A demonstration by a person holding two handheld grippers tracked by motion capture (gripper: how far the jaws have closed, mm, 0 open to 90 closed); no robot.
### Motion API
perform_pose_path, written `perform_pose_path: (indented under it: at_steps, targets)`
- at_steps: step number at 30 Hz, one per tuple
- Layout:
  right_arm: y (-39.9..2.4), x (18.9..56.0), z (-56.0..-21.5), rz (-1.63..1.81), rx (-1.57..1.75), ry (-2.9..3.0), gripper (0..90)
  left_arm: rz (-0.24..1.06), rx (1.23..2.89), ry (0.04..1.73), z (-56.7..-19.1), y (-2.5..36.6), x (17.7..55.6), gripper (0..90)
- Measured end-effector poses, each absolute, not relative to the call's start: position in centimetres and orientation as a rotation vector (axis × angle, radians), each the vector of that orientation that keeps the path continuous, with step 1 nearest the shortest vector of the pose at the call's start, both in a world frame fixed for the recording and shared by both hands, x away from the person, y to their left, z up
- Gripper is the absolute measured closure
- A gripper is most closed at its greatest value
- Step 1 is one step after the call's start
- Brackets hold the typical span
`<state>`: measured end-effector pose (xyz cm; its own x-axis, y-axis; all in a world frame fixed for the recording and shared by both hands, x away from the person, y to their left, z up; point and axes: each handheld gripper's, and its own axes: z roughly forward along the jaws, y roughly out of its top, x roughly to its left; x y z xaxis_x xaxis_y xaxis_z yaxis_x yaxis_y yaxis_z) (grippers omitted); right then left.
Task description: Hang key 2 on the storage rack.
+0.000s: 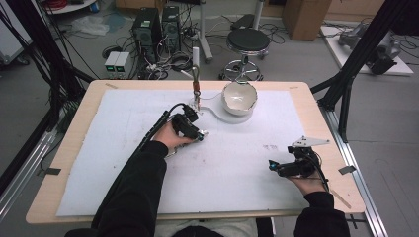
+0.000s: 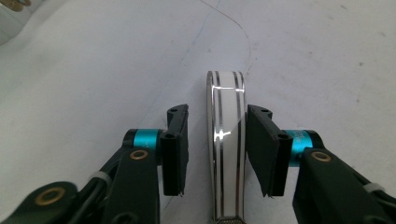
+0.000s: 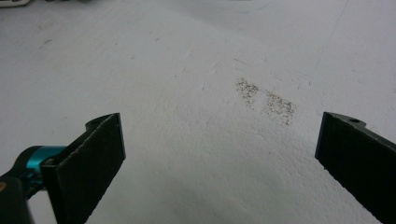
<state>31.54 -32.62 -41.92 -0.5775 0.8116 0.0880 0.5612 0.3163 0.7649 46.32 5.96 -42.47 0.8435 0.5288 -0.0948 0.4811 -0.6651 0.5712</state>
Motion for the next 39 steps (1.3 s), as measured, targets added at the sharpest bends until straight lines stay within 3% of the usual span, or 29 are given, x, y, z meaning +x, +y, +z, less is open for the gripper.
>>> perform_pose_path:
  at_steps: [10, 23, 31, 39]
  targets:
    - [-32.6, 31.6, -41.9, 1.122, 1.233, 2.274, 0.6, 0.071, 2.414, 0.743, -42.5, 6.2, 46.5, 73.3]
    - [-32.7, 31.5, -41.7, 1.136, 1.238, 2.239, 0.6, 0.143, 2.391, 0.692, -40.7, 7.2, 46.2, 74.2]
    - [-32.7, 31.5, -41.7, 1.145, 1.232, 2.243, 0.6, 0.148, 2.237, 0.720, -37.8, 9.7, 46.3, 74.3]
    - [-32.5, 31.6, -41.6, 1.168, 1.227, 2.238, 0.6, 0.284, 2.117, 0.747, -34.8, 12.6, 46.0, 74.3]
